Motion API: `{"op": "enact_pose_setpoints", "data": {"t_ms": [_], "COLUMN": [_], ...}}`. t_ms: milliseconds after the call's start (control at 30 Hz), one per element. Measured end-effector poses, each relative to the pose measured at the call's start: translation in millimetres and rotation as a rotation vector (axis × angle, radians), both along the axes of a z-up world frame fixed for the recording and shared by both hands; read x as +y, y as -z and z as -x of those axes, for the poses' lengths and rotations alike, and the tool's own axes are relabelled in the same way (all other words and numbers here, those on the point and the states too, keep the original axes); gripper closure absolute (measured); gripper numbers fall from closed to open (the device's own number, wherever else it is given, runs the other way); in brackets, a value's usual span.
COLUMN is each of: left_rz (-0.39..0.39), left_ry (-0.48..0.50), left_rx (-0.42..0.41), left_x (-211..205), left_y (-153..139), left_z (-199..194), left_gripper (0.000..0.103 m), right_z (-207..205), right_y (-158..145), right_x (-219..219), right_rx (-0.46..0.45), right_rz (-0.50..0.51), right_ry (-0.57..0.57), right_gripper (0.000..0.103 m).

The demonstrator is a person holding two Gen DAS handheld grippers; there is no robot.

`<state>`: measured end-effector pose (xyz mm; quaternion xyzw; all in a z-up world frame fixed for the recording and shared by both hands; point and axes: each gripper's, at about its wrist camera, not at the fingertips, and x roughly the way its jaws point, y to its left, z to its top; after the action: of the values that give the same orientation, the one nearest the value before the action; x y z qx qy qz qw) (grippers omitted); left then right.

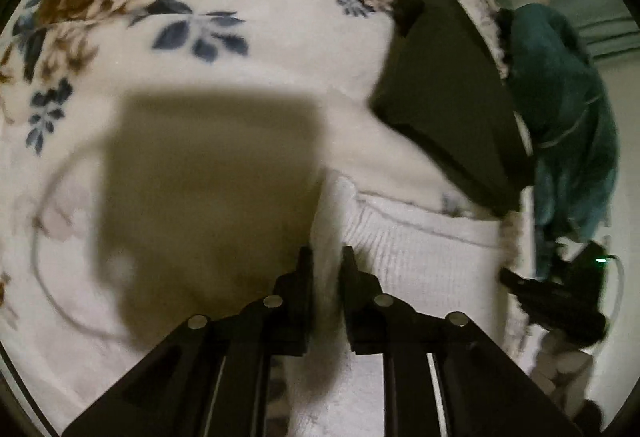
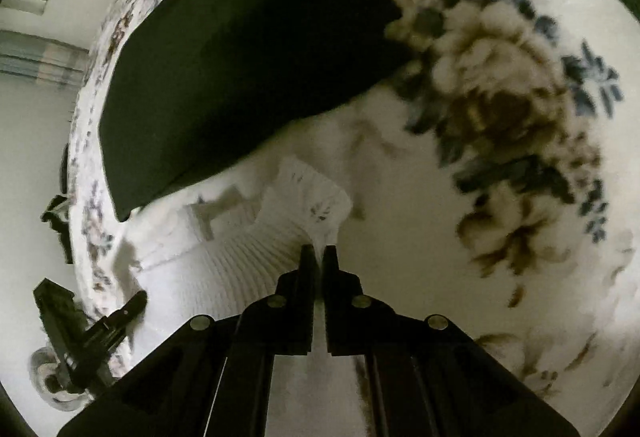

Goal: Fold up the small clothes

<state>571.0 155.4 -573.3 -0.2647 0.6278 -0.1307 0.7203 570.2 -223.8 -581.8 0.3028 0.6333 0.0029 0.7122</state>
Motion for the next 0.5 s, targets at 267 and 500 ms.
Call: {"op": "enact_pose_setpoints", "data": {"t_ms": [267, 500], "left_rz": [0.259, 0.375], "left_ry": [-0.059, -0.024], "left_rx": [-0.004, 0.125], "left_x": [27, 7], "left_y": [-14, 34], "left_z": [53, 83], "left_gripper": [0.018, 0.018], "right_z": [49, 104], "right_y": [1, 68], "right_x": [-26, 4], "right_rx": [0.012, 0.134], "right_rz": [-0.249, -0.478], "right_ry": [-0.031, -0.064], "right_gripper": [0.013, 0.005]}}
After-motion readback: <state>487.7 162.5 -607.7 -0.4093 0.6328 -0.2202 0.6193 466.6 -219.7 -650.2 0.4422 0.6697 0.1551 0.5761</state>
